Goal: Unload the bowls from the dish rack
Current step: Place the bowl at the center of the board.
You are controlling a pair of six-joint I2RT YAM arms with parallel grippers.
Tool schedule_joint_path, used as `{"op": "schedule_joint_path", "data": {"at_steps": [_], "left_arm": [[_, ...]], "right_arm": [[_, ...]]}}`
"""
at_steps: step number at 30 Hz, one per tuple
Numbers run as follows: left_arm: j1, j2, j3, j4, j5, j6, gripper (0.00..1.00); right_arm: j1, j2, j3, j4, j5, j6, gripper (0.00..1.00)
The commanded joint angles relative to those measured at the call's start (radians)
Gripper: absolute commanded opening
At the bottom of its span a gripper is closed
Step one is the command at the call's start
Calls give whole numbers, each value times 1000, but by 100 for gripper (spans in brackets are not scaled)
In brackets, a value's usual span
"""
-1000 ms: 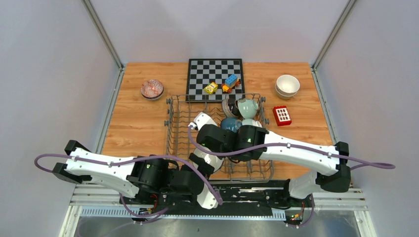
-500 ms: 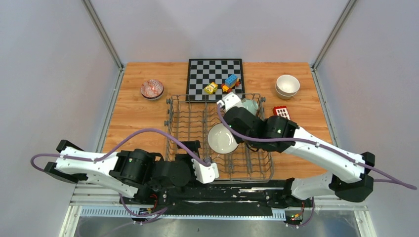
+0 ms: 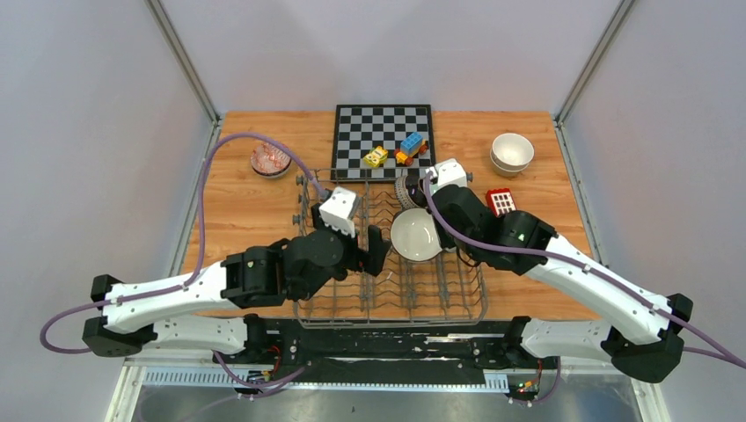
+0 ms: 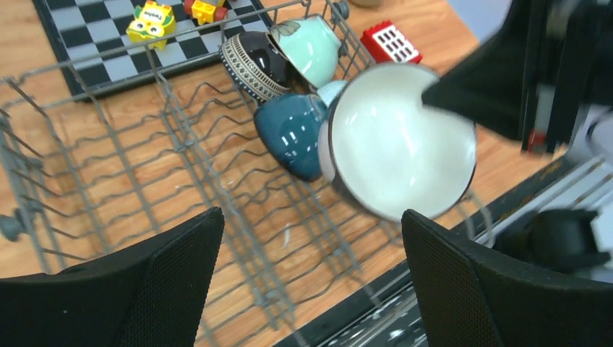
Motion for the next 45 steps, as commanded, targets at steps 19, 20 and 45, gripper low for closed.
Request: {"op": "schedule_joint_path", "data": {"at_steps": [19,20,45], "left_arm": [[162,374,361,-487,-74,-683,63],[164,383,364,-485,-74,-680,60],[177,454,363,-452,-26,-666,9]], "right_arm": [[-9,56,31,38,6,217,0],[-8,58,35,38,5,218,0],[-6,70,42,33,-7,263,0]]}}
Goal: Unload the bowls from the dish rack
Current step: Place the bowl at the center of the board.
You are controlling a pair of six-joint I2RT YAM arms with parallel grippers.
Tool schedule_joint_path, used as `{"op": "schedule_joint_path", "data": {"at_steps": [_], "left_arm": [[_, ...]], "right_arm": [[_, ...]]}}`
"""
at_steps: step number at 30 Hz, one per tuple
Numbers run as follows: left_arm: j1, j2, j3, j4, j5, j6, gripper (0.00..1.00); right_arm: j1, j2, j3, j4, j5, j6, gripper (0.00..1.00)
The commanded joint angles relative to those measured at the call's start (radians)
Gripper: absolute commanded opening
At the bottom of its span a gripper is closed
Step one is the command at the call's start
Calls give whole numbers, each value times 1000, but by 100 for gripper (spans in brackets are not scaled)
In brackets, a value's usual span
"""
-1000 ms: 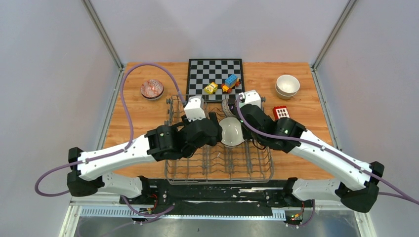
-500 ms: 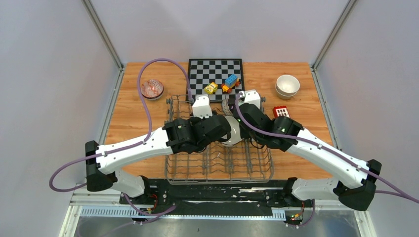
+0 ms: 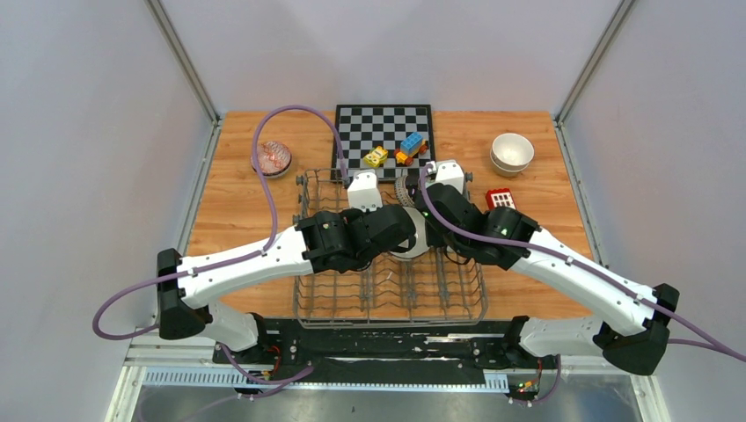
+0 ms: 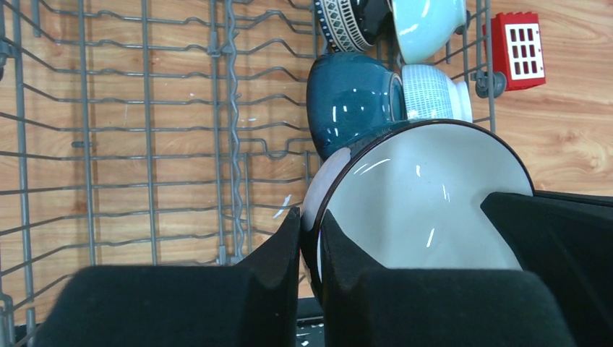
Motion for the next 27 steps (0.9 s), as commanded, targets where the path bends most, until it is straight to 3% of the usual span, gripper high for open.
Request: {"op": "schedule_joint_path", "data": {"at_steps": [1,8,19,24,27], "left_arm": [[9,-16,-9,-1,-12,-2,6],[9,-46,-43,76,12,63,0],[18,-132,-97,151,-19,136,0],[118,-216,-77,96,-65,250,0],[279,-309,-100,99,-16,345,0]], "right_arm": [[-5,3,39,25,0,35,0],[-3,8,44,28,-13,29,0],[-3,-23,62,47,-91,-27,67],[-3,-107,86,29,-122,-153,75],[-3,-221,25,44,-126,-241,75]]}}
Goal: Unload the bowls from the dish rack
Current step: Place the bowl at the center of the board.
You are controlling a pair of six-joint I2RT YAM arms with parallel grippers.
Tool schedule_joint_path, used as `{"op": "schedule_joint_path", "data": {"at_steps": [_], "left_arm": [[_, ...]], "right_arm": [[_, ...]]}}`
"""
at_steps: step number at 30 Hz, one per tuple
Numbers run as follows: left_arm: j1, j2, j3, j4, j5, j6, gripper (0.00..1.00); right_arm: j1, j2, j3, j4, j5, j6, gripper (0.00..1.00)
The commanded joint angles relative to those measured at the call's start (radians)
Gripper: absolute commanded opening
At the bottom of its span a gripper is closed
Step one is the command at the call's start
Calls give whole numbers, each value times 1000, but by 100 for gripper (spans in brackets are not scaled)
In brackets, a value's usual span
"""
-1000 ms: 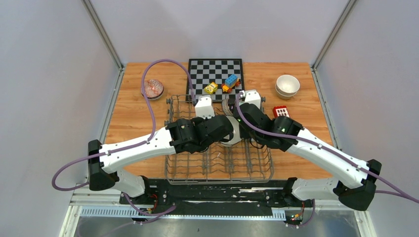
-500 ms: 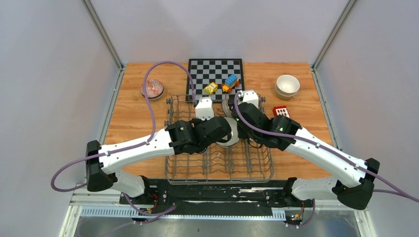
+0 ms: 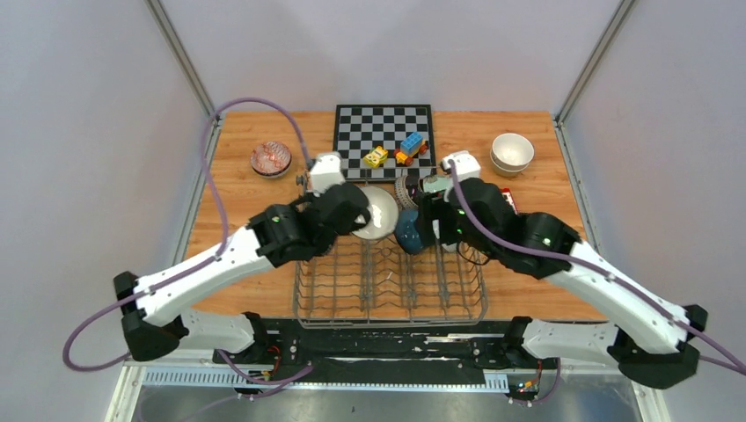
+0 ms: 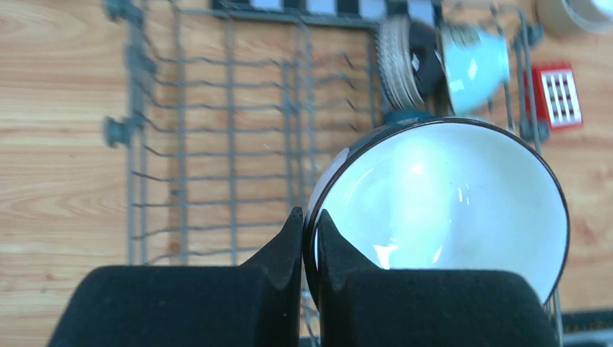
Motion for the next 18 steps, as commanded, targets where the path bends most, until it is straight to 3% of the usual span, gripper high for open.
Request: {"op": "schedule_joint_path", "data": {"at_steps": [1,6,12,18], "left_arm": [[242,-164,-1,38,-3,141,0],[570,-267,-76,64,108,239,0],[978,-282,-211,122,339,240,0],[1227,-183,-347,243,474,176,0]], "right_arm": [[-3,-171,-68,-4,-6,-150,75],[-4,-316,-245,46,-48,-176,74],[-3,-423,-426,166,-112,-149,74],[-3,-490,-548,235,-134,-117,73]]}}
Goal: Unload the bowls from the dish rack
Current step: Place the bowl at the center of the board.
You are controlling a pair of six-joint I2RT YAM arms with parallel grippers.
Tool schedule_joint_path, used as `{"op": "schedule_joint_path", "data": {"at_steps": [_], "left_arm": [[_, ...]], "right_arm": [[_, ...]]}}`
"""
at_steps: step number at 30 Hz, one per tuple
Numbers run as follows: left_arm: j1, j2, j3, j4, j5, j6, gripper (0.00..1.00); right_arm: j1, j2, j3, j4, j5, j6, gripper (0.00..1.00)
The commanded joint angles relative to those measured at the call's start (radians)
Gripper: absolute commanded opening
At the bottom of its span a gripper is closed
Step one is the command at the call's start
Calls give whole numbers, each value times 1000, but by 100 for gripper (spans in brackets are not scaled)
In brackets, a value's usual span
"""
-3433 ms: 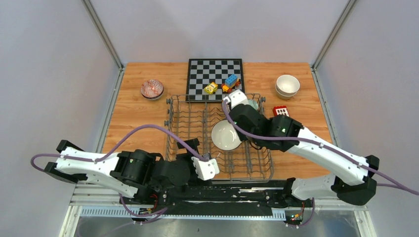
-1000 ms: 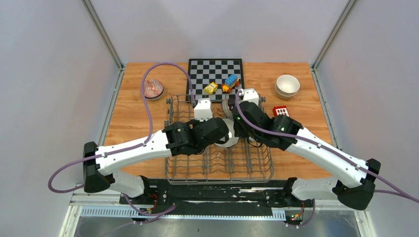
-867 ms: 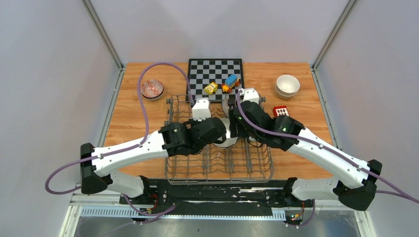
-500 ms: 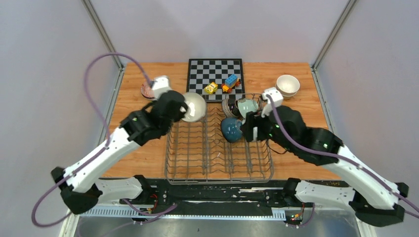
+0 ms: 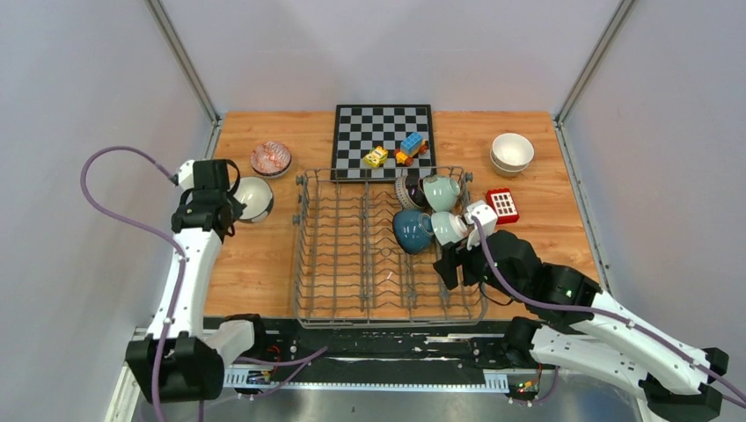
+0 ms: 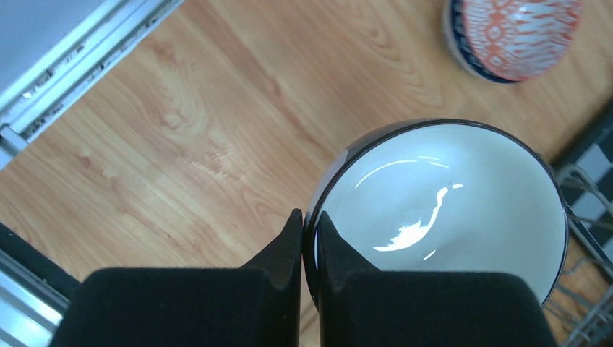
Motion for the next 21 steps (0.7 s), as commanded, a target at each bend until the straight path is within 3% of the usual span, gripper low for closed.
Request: {"op": "schedule_joint_path", "data": {"at_steps": [1,9,21], "left_arm": [[126,70,-73,177,165,-61,0],[195,276,-97,338,133,-71,0],[197,409,-124,546,60,39,0]], "right_arm": [[-3,-53,-60,76,-22,18,73],[-4,-130,-61,47,39,-46,73],[-3,-193,-45,27,109,-119,73]]}}
